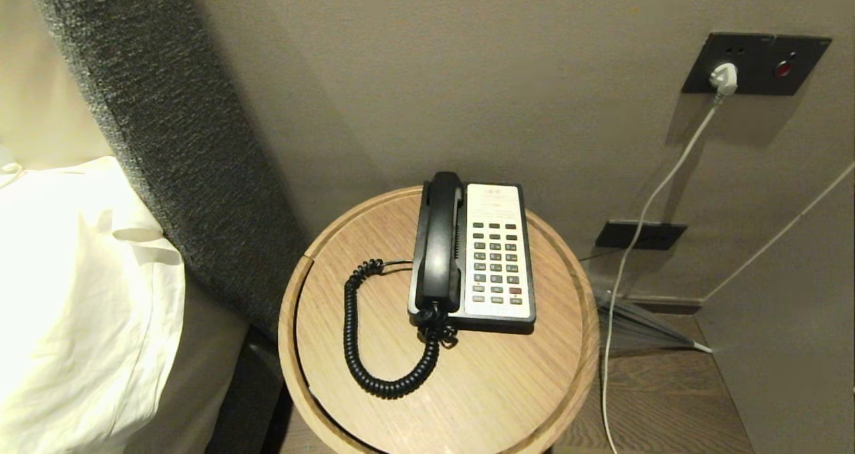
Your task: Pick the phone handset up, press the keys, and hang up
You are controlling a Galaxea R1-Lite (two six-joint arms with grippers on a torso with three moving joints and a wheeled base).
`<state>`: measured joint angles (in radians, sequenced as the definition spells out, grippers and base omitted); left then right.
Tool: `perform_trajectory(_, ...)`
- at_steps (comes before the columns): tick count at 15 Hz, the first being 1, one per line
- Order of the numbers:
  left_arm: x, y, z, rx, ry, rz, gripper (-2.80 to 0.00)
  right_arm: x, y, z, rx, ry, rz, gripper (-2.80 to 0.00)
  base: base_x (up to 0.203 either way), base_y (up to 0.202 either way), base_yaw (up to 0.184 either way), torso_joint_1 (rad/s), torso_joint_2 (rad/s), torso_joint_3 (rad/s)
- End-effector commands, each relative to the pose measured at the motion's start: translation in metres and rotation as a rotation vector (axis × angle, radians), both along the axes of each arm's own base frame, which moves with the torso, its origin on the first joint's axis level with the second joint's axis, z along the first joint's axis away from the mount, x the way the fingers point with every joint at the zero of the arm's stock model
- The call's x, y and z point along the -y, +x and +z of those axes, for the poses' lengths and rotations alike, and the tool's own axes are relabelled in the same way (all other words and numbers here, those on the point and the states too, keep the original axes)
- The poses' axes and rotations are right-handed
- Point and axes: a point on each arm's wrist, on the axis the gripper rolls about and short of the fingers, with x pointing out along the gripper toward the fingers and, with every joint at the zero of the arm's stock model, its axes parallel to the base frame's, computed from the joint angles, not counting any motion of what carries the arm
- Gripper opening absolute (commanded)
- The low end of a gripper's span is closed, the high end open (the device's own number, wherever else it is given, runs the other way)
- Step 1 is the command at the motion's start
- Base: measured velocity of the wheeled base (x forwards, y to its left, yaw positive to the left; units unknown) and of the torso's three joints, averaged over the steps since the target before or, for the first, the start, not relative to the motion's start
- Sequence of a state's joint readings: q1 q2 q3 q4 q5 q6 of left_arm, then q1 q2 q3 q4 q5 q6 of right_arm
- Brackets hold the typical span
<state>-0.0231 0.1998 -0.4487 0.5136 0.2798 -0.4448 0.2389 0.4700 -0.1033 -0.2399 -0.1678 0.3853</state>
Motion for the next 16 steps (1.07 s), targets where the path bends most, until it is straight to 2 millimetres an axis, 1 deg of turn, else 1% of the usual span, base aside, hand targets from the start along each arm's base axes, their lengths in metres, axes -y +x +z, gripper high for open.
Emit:
perform_trajectory(1,0.0,-0.016,-0.029,0.076,0.058,-0.006,-2.8,0.007,-0.024,-0.009,0.12,0.029,-0.059,-2.8,0.0,0.0,0.0,0.0,0.0,0.0)
perform_trajectory(2,0.0,-0.013,-0.043,0.048,0.098,-0.014,-2.8,0.008,-0.024,-0.016,0.097,0.019,-0.117,-2.8,0.0,0.0,0.0,0.0,0.0,0.0)
perform_trajectory(3,0.001,-0.008,-0.051,0.017,0.129,-0.032,-2.8,0.009,-0.022,-0.023,0.054,0.008,-0.167,-2.8,0.0,0.0,0.0,0.0,0.0,0.0)
perform_trajectory(5,0.002,0.002,-0.058,0.05,0.16,-0.105,-2.8,0.01,-0.023,-0.019,0.065,0.007,-0.241,-2.8,0.0,0.0,0.0,0.0,0.0,0.0)
perform_trajectory(6,0.003,0.005,-0.062,0.049,0.175,-0.12,-2.8,0.01,-0.023,-0.024,0.054,0.003,-0.243,-2.8,0.0,0.0,0.0,0.0,0.0,0.0)
perform_trajectory(7,0.003,0.007,-0.065,0.05,0.182,-0.13,-2.8,0.01,-0.022,-0.026,0.051,0.001,-0.238,-2.8,0.0,0.0,0.0,0.0,0.0,0.0)
perform_trajectory(9,0.005,0.009,-0.064,0.092,0.176,-0.237,-2.8,0.009,-0.022,-0.029,0.032,-0.005,-0.214,-2.8,0.0,0.0,0.0,0.0,0.0,0.0)
perform_trajectory(10,0.007,0.011,-0.064,0.119,0.204,-0.311,-2.8,0.009,-0.022,-0.034,0.013,-0.009,-0.217,-2.8,0.0,0.0,0.0,0.0,0.0,0.0)
perform_trajectory(11,0.007,0.013,-0.065,0.133,0.257,-0.336,-2.8,0.009,-0.022,-0.035,0.019,0.001,-0.215,-2.8,0.0,0.0,0.0,0.0,0.0,0.0)
perform_trajectory(12,0.008,0.015,-0.065,0.157,0.305,-0.353,-2.8,0.009,-0.021,-0.034,0.037,0.007,-0.196,-2.8,0.0,0.0,0.0,0.0,0.0,0.0)
perform_trajectory(14,0.008,0.019,-0.066,0.223,0.37,-0.371,-2.8,0.006,-0.021,-0.035,0.05,0.015,-0.099,-2.8,0.0,0.0,0.0,0.0,0.0,0.0)
perform_trajectory(16,0.008,0.021,-0.068,0.246,0.382,-0.362,-2.8,0.005,-0.021,-0.037,0.028,0.029,-0.029,-2.8,0.0,0.0,0.0,0.0,0.0,0.0)
